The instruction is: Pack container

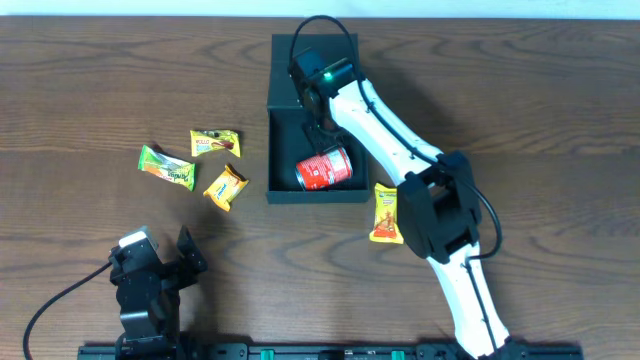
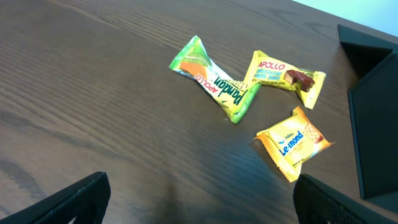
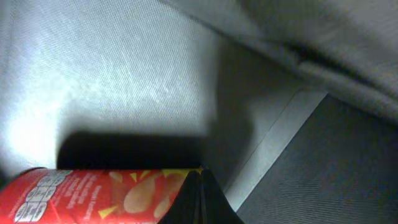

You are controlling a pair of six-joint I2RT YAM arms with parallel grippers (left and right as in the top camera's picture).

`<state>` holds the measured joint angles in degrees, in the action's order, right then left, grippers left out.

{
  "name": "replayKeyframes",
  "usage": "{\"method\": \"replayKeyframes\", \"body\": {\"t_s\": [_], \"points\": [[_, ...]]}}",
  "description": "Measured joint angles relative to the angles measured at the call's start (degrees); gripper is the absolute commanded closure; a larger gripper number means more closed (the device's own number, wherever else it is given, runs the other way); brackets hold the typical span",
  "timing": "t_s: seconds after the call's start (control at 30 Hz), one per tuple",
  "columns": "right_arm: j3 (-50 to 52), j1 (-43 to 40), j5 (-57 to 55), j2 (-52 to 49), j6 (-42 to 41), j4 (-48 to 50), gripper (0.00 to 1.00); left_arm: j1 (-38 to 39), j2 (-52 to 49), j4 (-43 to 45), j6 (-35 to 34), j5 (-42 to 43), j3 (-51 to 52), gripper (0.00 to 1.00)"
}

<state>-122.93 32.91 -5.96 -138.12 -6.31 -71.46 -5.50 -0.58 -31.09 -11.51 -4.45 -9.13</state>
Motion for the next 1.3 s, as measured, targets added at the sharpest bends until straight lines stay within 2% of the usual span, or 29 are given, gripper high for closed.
{"method": "replayKeyframes", "body": {"t_s": [0.67,1.07,1.3], "points": [[0.0,-0.11,3.52,-1.55,0.07,-6.67,0.98,0.0,0.0,0.0,0.0,0.0,0.0,0.05],[-0.81,0.26,4.11,-1.31,0.0,-1.97,0.98,0.0,0.0,0.0,0.0,0.0,0.0,0.05],[-2.32,2.16,4.11,3.65,0.0,1.53,0.99,0.0,0.0,0.0,0.0,0.02,0.0,0.05]]}}
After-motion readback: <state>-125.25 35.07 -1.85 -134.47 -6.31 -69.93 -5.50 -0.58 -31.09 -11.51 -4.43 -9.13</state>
